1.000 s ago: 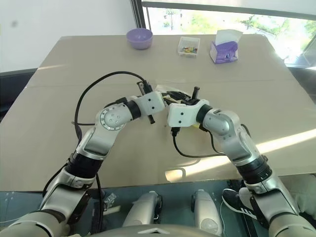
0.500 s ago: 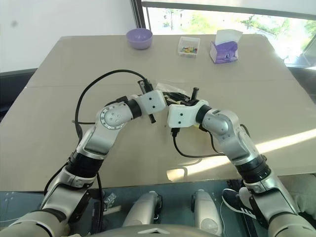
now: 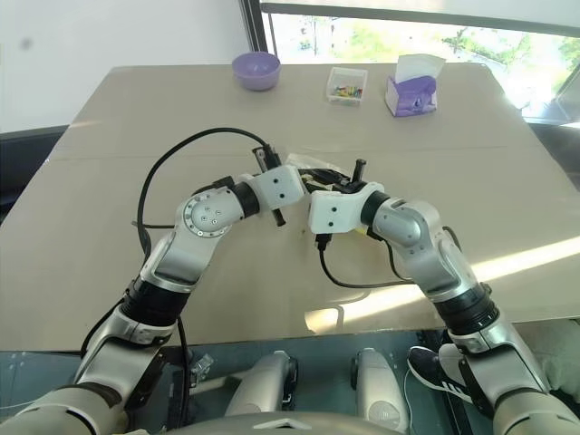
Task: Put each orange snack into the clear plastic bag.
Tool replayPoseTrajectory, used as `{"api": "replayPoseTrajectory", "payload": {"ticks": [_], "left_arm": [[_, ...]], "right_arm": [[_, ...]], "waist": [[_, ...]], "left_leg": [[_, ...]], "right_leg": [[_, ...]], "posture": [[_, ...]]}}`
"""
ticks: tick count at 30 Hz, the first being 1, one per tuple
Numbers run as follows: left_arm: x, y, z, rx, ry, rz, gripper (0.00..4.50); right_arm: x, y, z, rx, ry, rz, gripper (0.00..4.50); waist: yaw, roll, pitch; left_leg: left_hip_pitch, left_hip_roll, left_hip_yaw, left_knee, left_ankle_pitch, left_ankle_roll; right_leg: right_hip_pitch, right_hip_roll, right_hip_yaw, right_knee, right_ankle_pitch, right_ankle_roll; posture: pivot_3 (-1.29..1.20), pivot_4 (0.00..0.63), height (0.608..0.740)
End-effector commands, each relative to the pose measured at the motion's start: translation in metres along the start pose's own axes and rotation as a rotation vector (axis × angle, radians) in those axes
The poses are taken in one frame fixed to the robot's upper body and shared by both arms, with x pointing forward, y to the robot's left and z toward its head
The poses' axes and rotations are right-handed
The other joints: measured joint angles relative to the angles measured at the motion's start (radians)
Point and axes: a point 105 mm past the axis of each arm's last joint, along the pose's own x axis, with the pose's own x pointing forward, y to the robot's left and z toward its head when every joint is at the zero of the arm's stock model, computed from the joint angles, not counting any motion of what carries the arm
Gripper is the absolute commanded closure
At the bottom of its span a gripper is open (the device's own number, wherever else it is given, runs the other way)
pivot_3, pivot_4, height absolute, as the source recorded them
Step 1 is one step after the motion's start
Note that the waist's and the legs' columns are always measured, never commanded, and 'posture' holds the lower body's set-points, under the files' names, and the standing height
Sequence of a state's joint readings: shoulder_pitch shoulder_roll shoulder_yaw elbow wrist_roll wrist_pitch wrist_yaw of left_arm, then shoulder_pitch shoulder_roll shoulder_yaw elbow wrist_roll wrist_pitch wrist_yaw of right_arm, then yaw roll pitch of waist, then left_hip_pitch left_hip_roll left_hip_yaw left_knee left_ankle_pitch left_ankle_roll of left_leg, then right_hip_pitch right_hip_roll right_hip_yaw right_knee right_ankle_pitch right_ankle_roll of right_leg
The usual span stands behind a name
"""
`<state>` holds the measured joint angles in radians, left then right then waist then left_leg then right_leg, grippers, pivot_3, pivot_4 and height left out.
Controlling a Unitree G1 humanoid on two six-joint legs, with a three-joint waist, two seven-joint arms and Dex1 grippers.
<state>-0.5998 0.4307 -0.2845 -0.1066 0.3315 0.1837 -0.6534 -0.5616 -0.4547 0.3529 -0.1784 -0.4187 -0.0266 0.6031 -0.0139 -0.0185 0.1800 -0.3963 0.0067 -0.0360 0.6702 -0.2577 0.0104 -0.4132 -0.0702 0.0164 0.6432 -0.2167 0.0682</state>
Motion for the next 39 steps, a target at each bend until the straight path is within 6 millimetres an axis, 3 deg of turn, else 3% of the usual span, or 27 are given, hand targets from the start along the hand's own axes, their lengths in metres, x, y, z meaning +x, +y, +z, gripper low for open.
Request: {"api": "replayPoseTrajectory", "payload": {"ticks": [1, 6, 10, 24, 39], "left_arm": [[-0.001, 0.009, 0.014, 0.042, -0.043, 0.025, 4.50], [0.000, 0.009, 0.015, 0.041, -0.044, 0.027, 4.50], [-0.001, 0.009, 0.014, 0.042, -0.042, 0.028, 4.50], [-0.001, 0.009, 0.006, 0.055, -0.018, 0.035, 4.50], [-0.008, 0.013, -0.024, 0.054, 0.063, 0.054, 4.50]], "right_arm": [[-0.003, -0.017, 0.010, -0.040, -0.035, -0.052, 3.43], [-0.003, -0.017, 0.011, -0.041, -0.039, -0.052, 3.43], [-0.003, -0.018, 0.011, -0.042, -0.041, -0.053, 4.40], [-0.006, -0.021, 0.008, -0.043, -0.026, -0.062, 4.40], [-0.041, -0.017, -0.032, -0.019, 0.135, -0.029, 4.40]], "waist": [[0.000, 0.000, 0.000], [0.000, 0.000, 0.000], [0.000, 0.000, 0.000], [0.000, 0.000, 0.000], [0.001, 0.000, 0.000]], "left_leg": [[0.000, 0.000, 0.000, 0.000, 0.000, 0.000], [0.000, 0.000, 0.000, 0.000, 0.000, 0.000], [0.000, 0.000, 0.000, 0.000, 0.000, 0.000], [0.000, 0.000, 0.000, 0.000, 0.000, 0.000], [0.000, 0.000, 0.000, 0.000, 0.000, 0.000]], "right_leg": [[0.000, 0.000, 0.000, 0.000, 0.000, 0.000], [0.000, 0.000, 0.000, 0.000, 0.000, 0.000], [0.000, 0.000, 0.000, 0.000, 0.000, 0.000], [0.000, 0.000, 0.000, 0.000, 0.000, 0.000], [0.000, 0.000, 0.000, 0.000, 0.000, 0.000]], "posture": [[0.00, 0.150, 0.740], [0.00, 0.150, 0.740], [0.00, 0.150, 0.740], [0.00, 0.150, 0.740], [0.00, 0.150, 0.740]]}}
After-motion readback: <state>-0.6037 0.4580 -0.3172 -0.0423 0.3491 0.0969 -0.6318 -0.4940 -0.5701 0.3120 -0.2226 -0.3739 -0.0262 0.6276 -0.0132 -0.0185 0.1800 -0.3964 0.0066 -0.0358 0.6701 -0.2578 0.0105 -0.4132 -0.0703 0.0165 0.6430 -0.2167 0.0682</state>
